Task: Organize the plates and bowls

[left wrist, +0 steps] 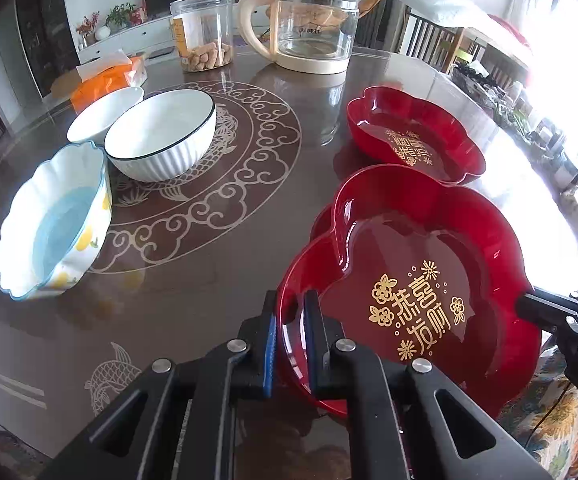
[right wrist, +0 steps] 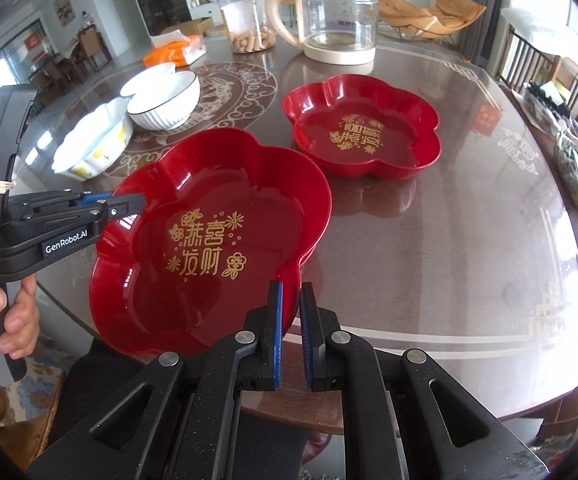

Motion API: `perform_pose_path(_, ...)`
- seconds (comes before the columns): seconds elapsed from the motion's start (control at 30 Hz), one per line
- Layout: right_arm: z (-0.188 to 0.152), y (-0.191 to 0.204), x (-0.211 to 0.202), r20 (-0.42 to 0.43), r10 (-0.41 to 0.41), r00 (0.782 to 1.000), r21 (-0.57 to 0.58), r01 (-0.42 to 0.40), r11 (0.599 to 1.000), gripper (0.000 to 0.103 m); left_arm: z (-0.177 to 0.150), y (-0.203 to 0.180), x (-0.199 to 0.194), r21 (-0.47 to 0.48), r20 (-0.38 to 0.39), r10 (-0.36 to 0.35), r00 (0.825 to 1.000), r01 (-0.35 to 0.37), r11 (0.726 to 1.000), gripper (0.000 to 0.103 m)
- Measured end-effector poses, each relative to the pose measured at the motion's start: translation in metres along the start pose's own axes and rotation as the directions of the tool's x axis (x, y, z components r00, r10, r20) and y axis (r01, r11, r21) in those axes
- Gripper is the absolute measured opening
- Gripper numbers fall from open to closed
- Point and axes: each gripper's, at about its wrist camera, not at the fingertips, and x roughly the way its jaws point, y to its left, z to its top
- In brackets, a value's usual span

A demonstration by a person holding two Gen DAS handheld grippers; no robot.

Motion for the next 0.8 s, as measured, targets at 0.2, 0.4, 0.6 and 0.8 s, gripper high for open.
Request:
perform_pose_path(0.2,-0.005,0.000,-0.004,0.043,-0.006,0.999,0.015,0.005,1.000,0.015,0.004,0.004,-0.008,-0.015,0.032,0.019,0.999,-0.018,1.000,0.052)
perform_pose_path(0.4,-0.012,-0.002,-0.037,0.185,-0.064,0.981,0.091,0.048,0.995,0.049,0.000,0.011,-0.047,-0.077,0.167,0.060,0.984,-0.048,0.996,0.083)
perform_pose_path(0.6,-0.048,0.005,-0.074,0.381,-0.199,0.903,0.253,0.105,0.962,0.068,-0.043,0.007,-0.077,-0.129,0.268,0.122,0.956,-0.089,0.988,0.099)
perform_pose_path(0.8,-0.064,0.013,-0.068,0.389,-0.240,0.889,0.273,0.137,0.952,0.068,-0.071,0.009,-0.081,-0.177,0.266,0.113,0.957,-0.067,0.982,0.099)
